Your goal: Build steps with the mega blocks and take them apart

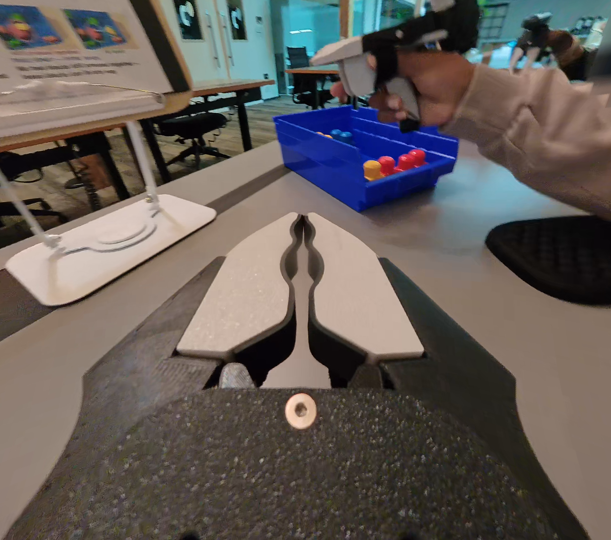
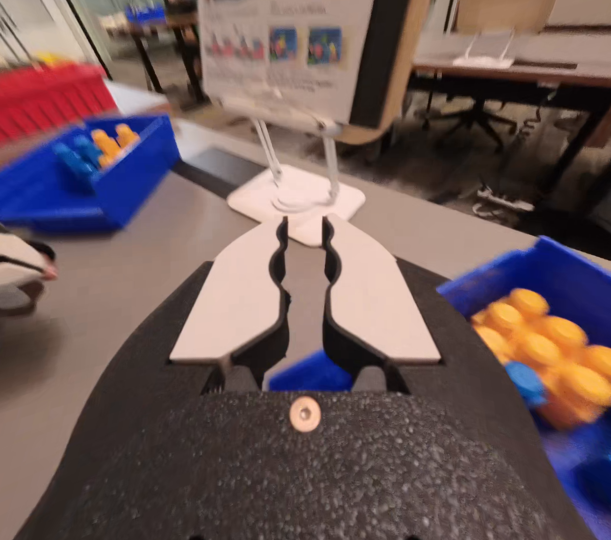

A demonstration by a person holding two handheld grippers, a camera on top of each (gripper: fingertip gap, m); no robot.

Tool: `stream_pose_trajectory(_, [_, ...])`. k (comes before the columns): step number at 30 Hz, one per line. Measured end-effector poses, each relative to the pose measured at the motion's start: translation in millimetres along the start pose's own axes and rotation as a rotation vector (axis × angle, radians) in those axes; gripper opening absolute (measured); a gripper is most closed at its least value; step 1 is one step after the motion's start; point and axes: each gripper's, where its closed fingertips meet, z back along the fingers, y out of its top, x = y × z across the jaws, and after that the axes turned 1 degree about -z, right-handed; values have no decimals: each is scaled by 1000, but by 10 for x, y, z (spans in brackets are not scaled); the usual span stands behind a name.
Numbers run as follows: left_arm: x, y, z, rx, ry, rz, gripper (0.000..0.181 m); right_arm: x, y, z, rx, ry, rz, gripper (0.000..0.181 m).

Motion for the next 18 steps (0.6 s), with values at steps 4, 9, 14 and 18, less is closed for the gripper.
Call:
stream_pose_trajectory(4, [-280,82,122,47,115,29,0,-450,-70,-185,163,-10,-76,5])
stream_pose_trajectory(9, [-713,111,387,48,288,49,0,-784,-471,-425,170,-29,-15,0])
stream_pose_trajectory(14, [-1406,91,1039,-12,553,171,0,-931,-693,-479,134,15,78,0])
stream_pose_trajectory(18, [-1930,-25,1684,-182,751,169,16,-1042,-747,-464,124,54,116,0])
